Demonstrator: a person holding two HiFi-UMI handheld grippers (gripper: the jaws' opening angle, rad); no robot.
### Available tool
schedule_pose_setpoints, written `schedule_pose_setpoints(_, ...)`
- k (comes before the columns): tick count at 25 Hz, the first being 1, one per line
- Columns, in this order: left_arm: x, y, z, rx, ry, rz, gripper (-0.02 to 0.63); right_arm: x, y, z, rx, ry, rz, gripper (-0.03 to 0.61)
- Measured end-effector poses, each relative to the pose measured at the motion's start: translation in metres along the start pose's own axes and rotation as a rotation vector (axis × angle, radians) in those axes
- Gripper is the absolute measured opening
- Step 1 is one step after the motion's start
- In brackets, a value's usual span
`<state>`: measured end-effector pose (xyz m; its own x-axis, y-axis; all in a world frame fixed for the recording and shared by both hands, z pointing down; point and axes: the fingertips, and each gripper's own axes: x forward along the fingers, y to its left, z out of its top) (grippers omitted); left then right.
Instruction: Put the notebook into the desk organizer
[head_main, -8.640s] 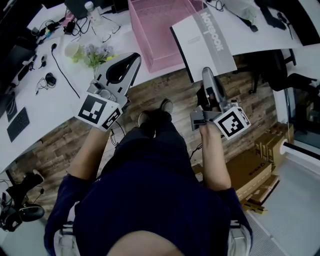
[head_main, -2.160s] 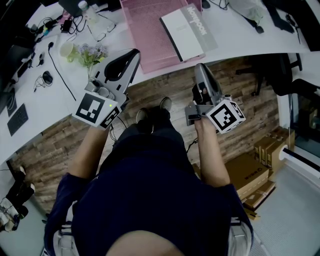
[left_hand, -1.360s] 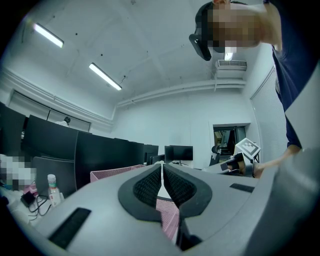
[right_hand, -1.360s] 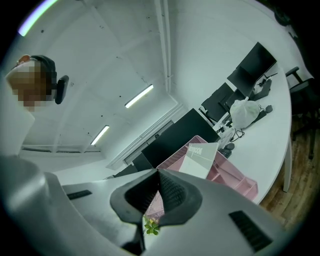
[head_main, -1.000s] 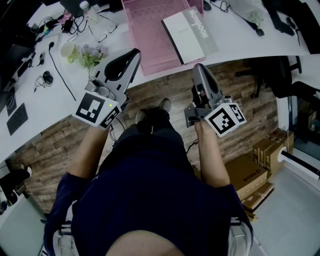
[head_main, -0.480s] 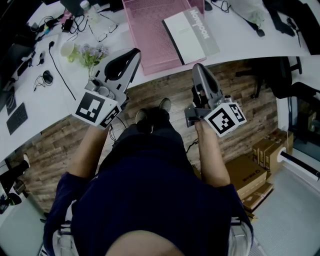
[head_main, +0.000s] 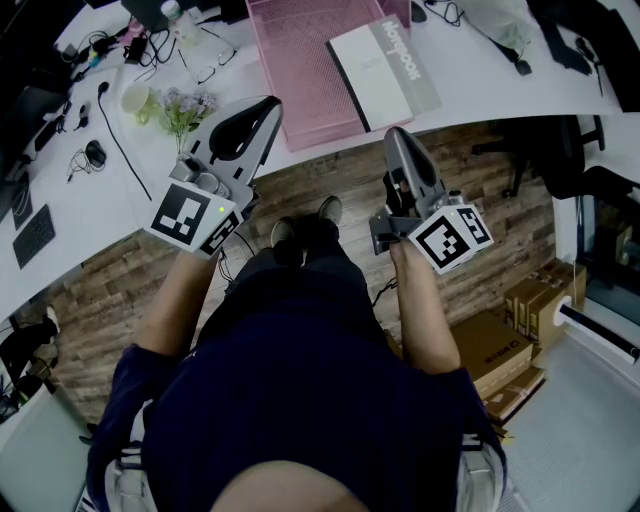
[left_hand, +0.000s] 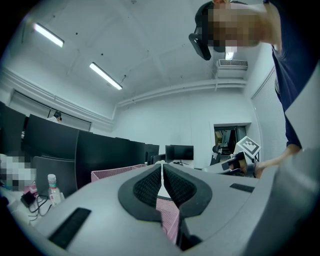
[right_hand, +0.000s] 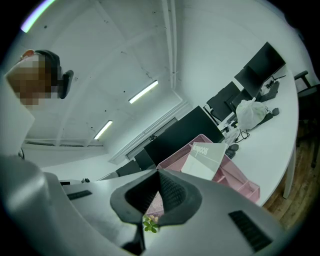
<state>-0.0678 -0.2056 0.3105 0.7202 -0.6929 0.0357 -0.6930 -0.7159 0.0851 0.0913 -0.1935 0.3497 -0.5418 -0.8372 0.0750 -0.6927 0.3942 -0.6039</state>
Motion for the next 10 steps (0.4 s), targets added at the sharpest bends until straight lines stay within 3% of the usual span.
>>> schedule_pose_setpoints(10, 0.0052, 0.0055, -0.0013, -0.007, 0.003, 0.006, 0.038, 0.0053, -0.0058, 0.0001, 0.008, 0.008, -0.007, 0.005)
